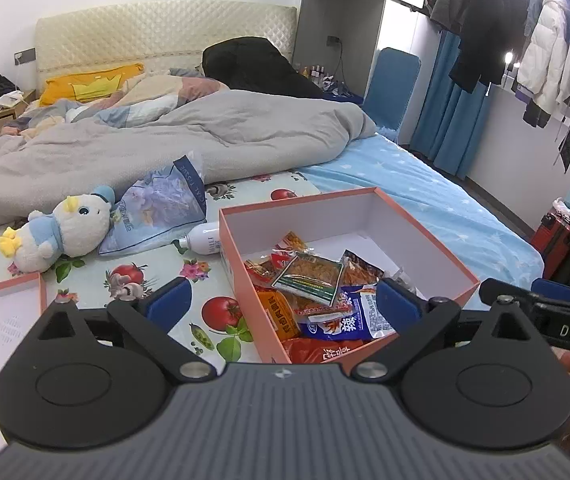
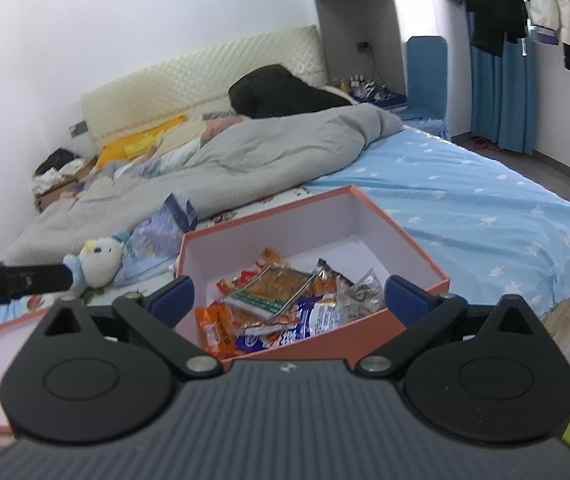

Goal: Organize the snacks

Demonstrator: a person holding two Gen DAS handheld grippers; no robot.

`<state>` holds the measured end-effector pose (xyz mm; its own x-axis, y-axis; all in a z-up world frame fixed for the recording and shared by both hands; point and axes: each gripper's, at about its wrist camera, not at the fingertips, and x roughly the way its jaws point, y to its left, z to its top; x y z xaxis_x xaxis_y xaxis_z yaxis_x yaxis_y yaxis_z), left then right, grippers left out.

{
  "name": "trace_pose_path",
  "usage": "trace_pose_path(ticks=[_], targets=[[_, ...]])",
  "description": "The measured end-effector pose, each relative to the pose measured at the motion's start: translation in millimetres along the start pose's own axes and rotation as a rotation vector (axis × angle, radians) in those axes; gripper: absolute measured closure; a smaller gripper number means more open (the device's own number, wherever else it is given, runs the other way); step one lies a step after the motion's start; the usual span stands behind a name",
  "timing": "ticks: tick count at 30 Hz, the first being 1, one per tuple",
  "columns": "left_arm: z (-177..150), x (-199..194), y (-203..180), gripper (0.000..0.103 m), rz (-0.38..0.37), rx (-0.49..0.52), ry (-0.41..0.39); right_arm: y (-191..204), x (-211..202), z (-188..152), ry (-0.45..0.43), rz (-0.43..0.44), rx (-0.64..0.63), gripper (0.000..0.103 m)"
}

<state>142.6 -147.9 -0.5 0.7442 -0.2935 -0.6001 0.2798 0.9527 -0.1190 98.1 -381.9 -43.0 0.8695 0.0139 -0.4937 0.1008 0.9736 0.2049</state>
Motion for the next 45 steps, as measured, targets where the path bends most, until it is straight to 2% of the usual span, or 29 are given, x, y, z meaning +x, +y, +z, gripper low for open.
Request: trace_pose_path(ticks=[13, 33, 45], targets=[[0.6, -1.1, -0.8, 0.002, 0.039, -0.007, 0.005, -1.0, -2.3, 0.6, -0.007, -0.002, -0.013, 0.000], [2.0, -3.2, 2.2, 0.002, 0.056, -0.014, 0.036, 3.8, -3.7, 3.3, -0.005, 0.001, -0.024, 0.000], [2.9, -4.9, 2.2, 0.000, 0.053, -0.011, 0.026, 3.5, -3.8, 3.6, -0.006, 0.001, -0.023, 0.000]])
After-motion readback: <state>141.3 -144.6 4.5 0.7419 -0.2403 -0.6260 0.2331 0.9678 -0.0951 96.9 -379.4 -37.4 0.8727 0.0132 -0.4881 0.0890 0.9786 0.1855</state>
